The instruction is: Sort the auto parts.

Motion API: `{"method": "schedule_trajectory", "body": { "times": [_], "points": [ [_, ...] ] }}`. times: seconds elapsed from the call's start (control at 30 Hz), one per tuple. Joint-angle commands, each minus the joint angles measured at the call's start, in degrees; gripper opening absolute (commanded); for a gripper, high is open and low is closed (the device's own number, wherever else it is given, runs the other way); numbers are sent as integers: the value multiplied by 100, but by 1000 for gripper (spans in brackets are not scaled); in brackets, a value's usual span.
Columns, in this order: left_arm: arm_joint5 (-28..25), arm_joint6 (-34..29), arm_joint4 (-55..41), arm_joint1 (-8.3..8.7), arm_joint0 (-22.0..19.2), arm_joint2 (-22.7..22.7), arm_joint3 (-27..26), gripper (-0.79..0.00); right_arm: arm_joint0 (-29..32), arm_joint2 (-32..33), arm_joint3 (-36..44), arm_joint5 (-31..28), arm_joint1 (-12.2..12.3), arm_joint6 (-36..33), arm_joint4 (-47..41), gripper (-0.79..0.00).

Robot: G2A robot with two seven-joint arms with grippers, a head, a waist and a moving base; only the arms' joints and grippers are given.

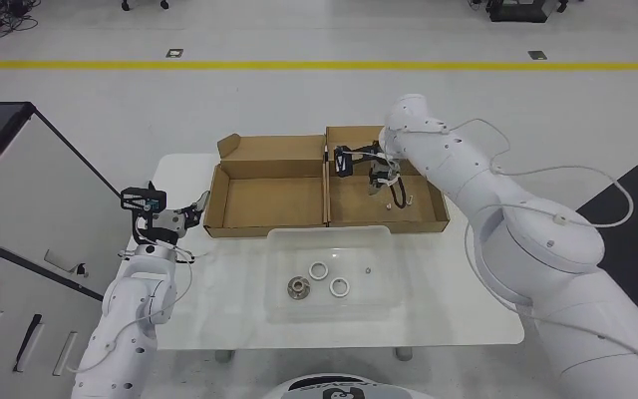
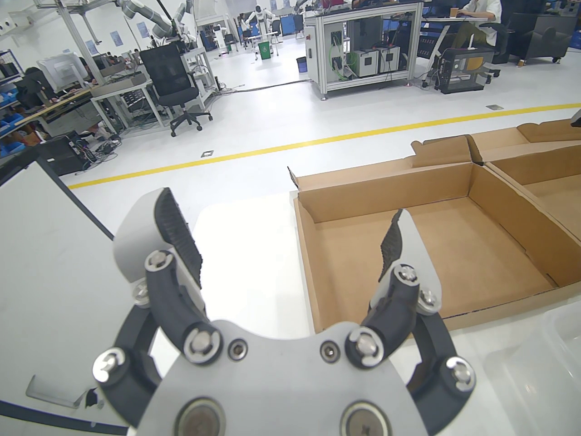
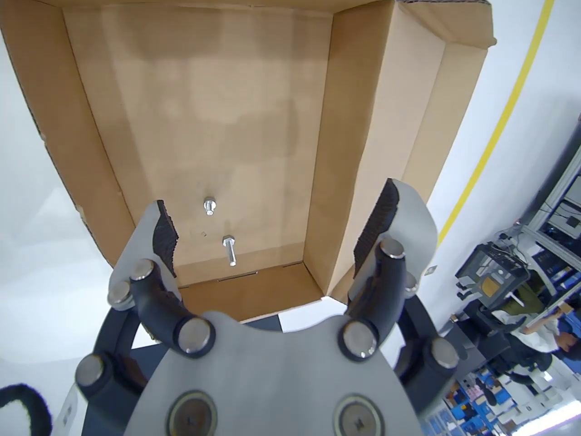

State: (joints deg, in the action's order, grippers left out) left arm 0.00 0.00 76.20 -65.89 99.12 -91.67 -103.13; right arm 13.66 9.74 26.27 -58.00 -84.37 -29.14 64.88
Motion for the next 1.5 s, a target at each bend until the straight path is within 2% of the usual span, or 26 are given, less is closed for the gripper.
{"method": "schedule_trajectory", "body": {
  "times": [0.0,0.2,0.73,0.97,1.1,1.23,1.47],
  "points": [
    [0,0,0,0,0,0,0,0,-2,0,251,0,93,-221,-273,0],
    [0,0,0,0,0,0,0,0,-76,0,1038,0,415,-1072,-1235,0],
    [0,0,0,0,0,0,0,0,-57,15,1045,36,417,-1027,-1255,0],
    [0,0,0,0,0,0,0,0,4,190,1645,310,546,-1188,-1348,0],
    [0,0,0,0,0,0,0,0,39,387,2399,525,740,-1583,-1583,0],
    [0,0,0,0,0,0,0,0,192,648,3400,895,1051,-2244,-1920,0],
    [0,0,0,0,0,0,0,0,650,1096,5206,1928,1674,-3642,-2605,0]
  ]
}}
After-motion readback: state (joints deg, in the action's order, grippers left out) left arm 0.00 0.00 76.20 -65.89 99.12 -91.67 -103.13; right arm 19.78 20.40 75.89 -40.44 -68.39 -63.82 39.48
